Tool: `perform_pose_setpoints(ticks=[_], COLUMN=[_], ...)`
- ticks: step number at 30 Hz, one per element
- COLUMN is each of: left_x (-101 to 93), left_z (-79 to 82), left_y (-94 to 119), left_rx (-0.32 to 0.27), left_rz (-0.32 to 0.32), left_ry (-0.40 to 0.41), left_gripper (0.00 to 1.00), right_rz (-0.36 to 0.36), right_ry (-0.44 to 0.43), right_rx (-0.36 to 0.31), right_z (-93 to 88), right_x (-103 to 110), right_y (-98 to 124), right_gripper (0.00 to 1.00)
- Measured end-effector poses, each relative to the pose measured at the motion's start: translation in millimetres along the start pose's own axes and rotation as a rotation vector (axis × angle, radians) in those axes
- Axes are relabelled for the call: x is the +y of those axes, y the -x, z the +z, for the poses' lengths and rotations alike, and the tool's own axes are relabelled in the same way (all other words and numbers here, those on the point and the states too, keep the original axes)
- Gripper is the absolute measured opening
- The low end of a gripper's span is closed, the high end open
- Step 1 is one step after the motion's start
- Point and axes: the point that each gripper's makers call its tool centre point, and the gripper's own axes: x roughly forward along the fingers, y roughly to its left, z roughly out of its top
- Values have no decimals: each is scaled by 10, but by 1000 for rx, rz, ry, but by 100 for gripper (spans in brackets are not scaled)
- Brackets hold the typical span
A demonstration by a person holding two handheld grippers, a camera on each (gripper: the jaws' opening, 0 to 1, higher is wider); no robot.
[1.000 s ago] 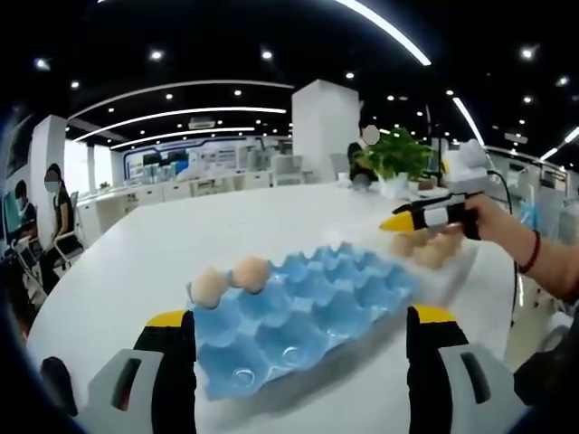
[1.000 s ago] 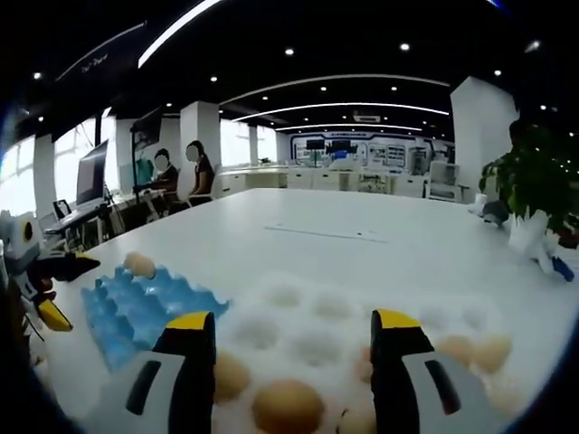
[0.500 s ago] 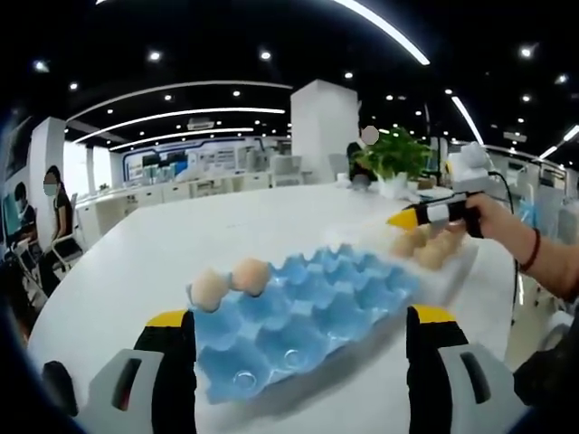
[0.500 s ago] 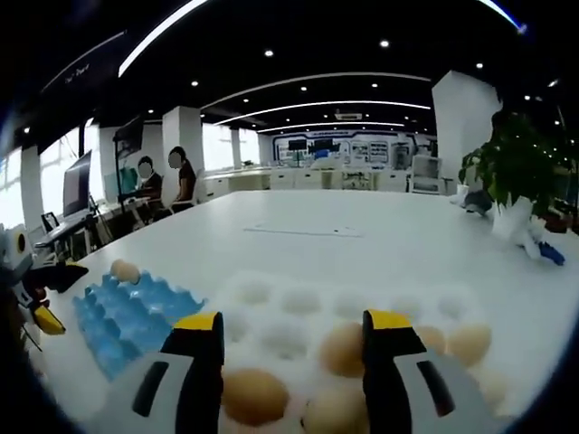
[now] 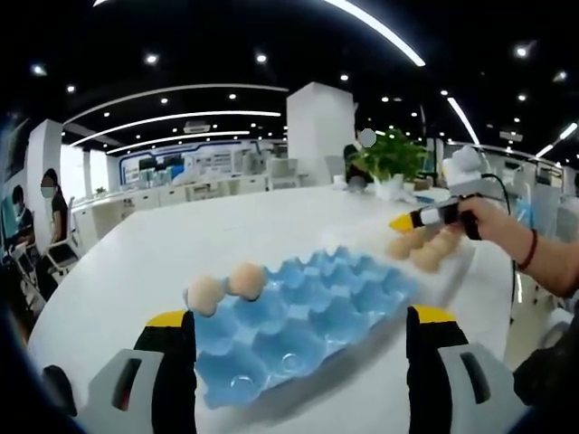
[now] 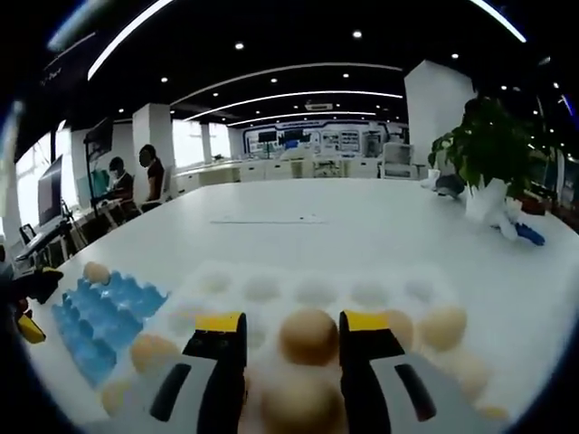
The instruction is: Place the egg into an empty slot of the egg tray after lifting it from the table, then release the egg inside the slot.
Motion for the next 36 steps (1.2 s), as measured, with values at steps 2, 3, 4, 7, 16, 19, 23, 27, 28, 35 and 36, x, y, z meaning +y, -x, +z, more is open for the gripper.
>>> perform_pose_setpoints(ticks=[2, 3, 4, 7, 16, 19, 23, 27, 28, 35, 36], left_x=[1, 4, 8, 22, 64, 65, 69, 75, 76, 97, 93], left_z=[-2, -1, 2, 5, -2, -7, -10, 6, 15, 21, 15], left_y=[5, 5, 5, 8, 30, 32, 39, 57, 61, 75, 72], left_rx=[-2, -4, -6, -6, -8, -6, -9, -17, -21, -26, -25], left_rz=[-1, -1, -1, 1, 7, 7, 6, 2, 1, 9, 7], left_ry=[3, 6, 8, 7, 14, 11, 17, 27, 29, 31, 34], left_gripper=[99, 99, 99, 99, 98, 98, 98, 98, 98, 98, 98], right_rz=[-20, -26, -38, -61, -103, -102, -96, -84, -82, -68, -61], right_ry=[-5, -6, -9, -7, 32, 26, 11, -13, -19, -17, -14], right_rx=[16, 22, 36, 47, 59, 59, 51, 44, 43, -12, -19], right_z=[-21, -30, -50, -71, -91, -87, -85, -71, -66, 25, 43], right_x=[-33, -41, -57, -90, -99, -105, -114, -131, -133, -98, -90], right_y=[-14, -20, -30, -55, -36, -37, -35, -33, -35, 10, 32], right_gripper=[37, 36, 36, 33, 30, 29, 28, 28, 28, 28, 28])
